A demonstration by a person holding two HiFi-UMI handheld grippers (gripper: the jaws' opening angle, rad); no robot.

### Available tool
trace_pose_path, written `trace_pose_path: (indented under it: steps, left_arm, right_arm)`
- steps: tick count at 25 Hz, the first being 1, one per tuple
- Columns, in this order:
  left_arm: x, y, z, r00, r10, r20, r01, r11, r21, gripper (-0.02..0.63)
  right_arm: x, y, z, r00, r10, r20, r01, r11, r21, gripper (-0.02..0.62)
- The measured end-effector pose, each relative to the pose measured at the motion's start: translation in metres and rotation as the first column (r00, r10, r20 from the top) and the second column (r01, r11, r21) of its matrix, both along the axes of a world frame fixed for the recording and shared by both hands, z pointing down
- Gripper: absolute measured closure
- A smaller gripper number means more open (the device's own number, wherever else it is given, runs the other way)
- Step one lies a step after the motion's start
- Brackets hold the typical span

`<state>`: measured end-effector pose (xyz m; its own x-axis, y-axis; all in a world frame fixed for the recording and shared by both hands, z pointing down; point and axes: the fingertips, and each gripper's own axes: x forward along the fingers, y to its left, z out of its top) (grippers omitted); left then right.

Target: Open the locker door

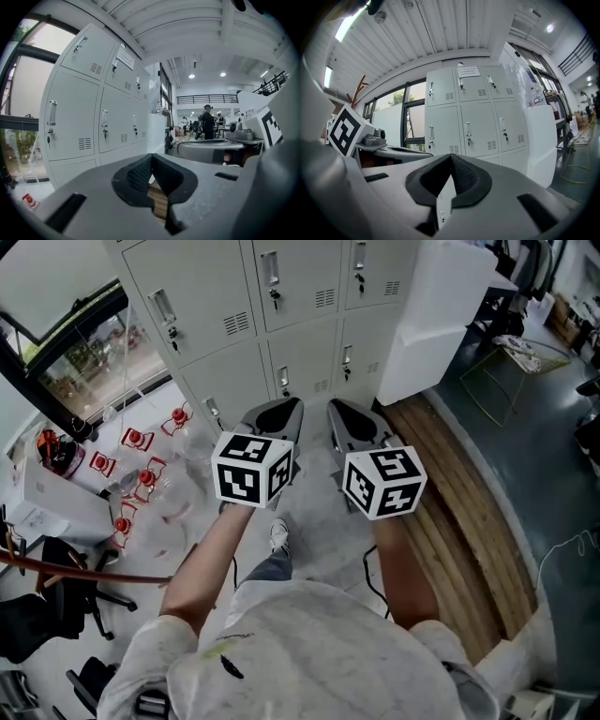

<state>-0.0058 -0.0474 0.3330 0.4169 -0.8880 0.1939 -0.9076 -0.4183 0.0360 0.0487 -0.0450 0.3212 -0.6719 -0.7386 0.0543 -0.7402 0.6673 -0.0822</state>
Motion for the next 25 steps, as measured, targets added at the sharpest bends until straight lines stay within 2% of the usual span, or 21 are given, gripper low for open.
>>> trace_pose_path:
  steps: [10,25]
  left_arm:
    - [-0.023,-0.070,0.004,1.000,-0.004,-0.023,0.004,1.000,-0.002,0.600]
    - [-0.095,-0.212,-0.003,1.000,0.005,-0.027,-0.005,1.000,0.007,0.600]
  right_arm:
    - [-0.024,-0.068,0.006,1.000,-0.008,-0.021,0.008,1.000,-0.009,0.597]
    - [-0.096,-0.209,-0.002,0.999,-0.005,-0.054,0.005,1.000,-0.003,0.597]
